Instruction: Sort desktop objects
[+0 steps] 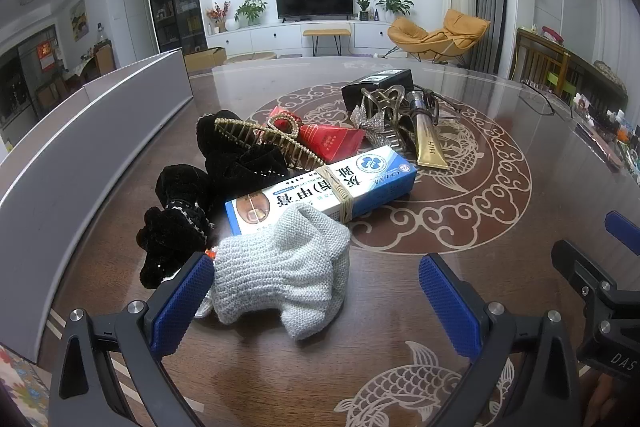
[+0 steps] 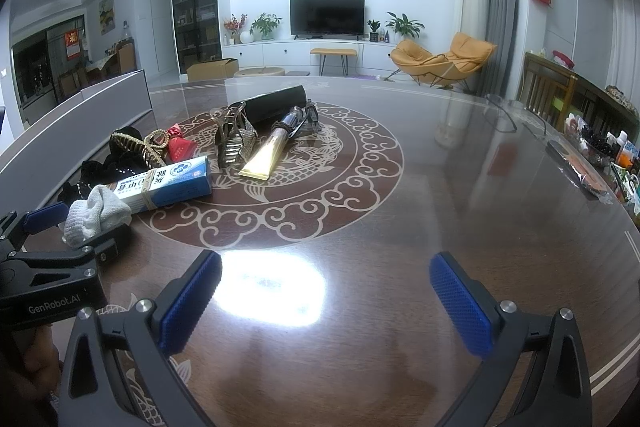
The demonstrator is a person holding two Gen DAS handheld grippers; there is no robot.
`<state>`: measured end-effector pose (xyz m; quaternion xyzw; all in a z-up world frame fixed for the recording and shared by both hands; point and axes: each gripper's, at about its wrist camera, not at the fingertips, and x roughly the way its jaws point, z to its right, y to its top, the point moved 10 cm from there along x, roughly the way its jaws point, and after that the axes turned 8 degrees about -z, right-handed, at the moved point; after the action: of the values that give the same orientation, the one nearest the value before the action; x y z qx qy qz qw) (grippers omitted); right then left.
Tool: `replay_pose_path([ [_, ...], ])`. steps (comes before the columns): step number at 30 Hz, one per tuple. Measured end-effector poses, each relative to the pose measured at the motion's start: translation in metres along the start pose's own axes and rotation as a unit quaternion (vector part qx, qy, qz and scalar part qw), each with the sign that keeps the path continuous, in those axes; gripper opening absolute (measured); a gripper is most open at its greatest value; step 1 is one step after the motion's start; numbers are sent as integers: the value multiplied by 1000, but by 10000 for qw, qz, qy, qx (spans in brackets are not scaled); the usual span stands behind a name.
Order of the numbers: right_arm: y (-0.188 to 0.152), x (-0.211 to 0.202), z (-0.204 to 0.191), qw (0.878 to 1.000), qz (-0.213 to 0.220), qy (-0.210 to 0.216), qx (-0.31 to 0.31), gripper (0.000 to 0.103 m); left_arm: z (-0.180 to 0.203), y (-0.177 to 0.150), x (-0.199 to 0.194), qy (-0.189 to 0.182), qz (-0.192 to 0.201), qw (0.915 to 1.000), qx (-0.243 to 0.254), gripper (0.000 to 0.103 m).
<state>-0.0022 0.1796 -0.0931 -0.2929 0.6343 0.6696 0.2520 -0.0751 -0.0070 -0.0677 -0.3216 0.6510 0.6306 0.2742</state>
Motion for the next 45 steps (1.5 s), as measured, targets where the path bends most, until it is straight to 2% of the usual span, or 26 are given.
replay_pose_path([
  [45, -2, 2, 0, 10000, -52, -47, 54, 103, 1, 0, 0, -13, -8, 10000, 11, 103],
])
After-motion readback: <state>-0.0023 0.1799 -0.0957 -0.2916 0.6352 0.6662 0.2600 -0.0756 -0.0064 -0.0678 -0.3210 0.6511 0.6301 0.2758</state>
